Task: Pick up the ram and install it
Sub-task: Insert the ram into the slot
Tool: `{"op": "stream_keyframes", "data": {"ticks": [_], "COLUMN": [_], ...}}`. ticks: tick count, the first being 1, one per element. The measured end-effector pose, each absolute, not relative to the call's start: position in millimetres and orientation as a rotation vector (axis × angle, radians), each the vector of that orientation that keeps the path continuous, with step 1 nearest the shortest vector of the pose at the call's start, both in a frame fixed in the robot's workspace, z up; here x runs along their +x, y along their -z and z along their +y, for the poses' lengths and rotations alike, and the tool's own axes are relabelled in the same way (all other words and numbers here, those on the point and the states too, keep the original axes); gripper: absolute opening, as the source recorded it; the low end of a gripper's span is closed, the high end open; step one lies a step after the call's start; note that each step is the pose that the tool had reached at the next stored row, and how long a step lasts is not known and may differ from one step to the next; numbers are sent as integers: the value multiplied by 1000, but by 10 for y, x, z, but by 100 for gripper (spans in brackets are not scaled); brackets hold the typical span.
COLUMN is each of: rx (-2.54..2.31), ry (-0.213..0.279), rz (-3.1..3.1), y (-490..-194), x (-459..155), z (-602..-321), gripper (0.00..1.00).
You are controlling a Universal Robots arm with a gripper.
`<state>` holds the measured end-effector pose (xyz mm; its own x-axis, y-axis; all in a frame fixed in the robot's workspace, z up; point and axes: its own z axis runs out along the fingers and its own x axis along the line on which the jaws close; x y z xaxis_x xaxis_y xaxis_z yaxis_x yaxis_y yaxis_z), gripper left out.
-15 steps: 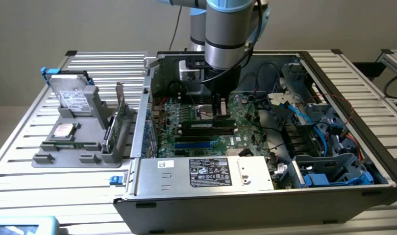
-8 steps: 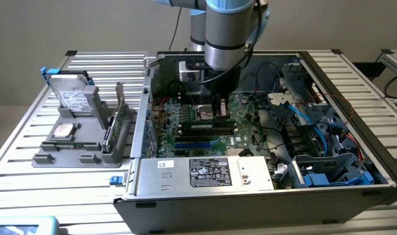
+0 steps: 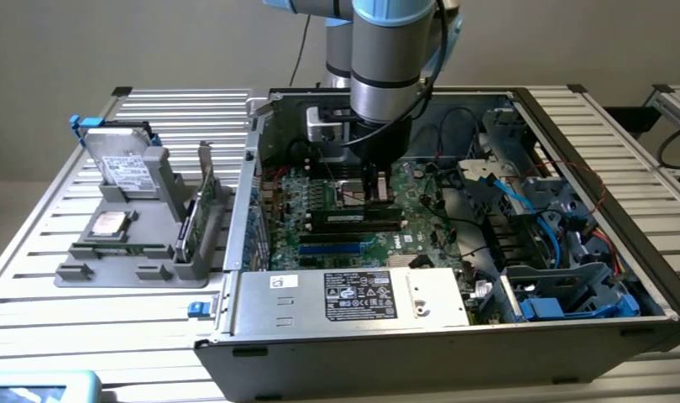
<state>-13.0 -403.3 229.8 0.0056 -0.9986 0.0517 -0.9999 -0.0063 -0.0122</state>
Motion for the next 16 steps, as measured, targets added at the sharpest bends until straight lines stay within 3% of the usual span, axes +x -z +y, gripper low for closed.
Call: {"op": "stream_keyframes", "data": {"ticks": [16], "rx": [2205], "ry": [-76], "rz": [-2193], "y": [-2275], "x": [-130], "z": [-4031], "gripper": [14]}}
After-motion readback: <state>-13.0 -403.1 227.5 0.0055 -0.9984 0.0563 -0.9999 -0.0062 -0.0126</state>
